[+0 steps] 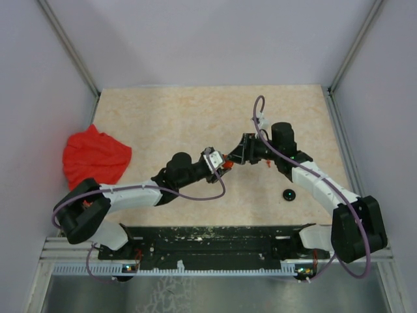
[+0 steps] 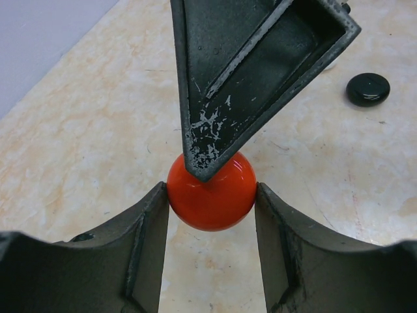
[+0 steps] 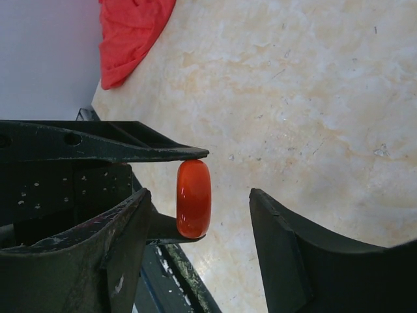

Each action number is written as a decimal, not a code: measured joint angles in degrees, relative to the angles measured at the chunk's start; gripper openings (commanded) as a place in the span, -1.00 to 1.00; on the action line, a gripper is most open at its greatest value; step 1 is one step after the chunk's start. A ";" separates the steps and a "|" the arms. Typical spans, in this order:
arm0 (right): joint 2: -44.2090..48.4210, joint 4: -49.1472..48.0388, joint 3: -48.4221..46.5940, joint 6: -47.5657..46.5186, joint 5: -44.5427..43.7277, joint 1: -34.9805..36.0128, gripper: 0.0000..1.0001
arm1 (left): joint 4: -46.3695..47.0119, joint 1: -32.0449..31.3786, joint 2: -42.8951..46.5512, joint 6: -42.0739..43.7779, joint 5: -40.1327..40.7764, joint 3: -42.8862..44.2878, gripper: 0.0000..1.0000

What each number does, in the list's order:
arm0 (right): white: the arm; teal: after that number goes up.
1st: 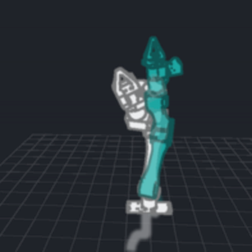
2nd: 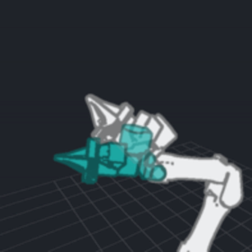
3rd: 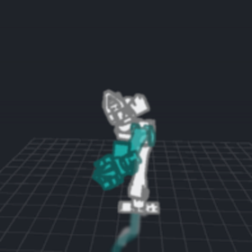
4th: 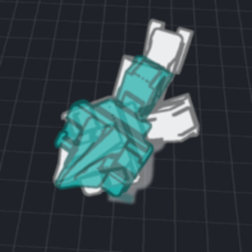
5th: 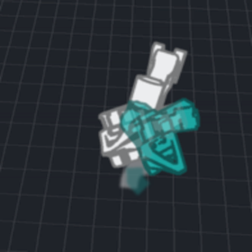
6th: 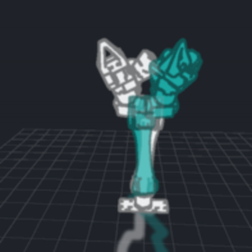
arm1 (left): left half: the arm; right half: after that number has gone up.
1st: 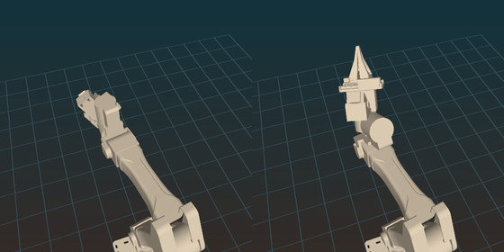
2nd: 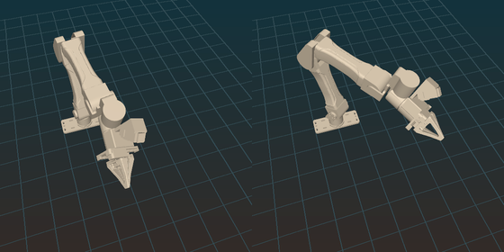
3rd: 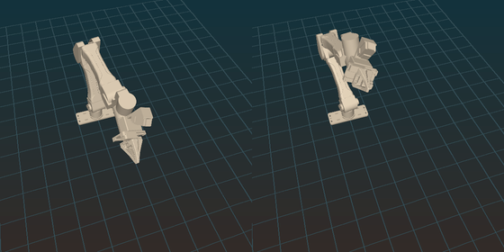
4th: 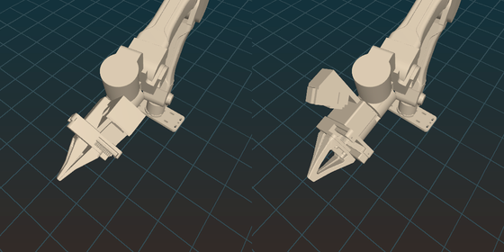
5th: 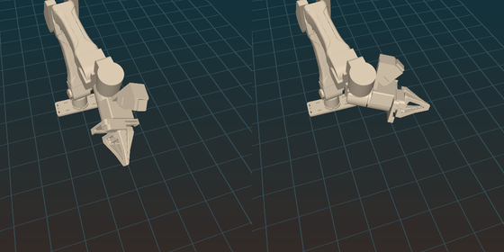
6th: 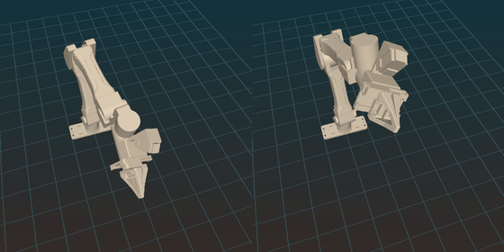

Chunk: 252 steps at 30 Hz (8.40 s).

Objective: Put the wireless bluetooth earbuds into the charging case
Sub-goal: Pick up the charging case at the center of the board, then open the charging case, then pick up the earbud from the center of the board.

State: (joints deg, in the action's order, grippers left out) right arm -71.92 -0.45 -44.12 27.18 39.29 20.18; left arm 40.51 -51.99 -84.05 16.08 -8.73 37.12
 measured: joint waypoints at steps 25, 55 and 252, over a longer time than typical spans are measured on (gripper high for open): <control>-1.18 3.37 -0.42 -3.37 3.48 2.58 -0.80 | -3.61 -0.28 4.42 0.44 -0.17 -0.81 0.50; 5.18 -8.24 -2.34 -10.51 15.96 6.86 -0.90 | 23.87 22.49 9.99 -43.54 -45.35 -9.94 0.23; 3.76 24.26 -16.35 -37.77 -1.38 20.94 -1.00 | -21.05 18.60 19.10 -28.17 -52.00 -2.01 -0.23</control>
State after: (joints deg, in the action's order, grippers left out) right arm -68.16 23.81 -60.47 -10.59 37.91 41.12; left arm 19.46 -33.39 -64.95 -12.10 -60.73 35.11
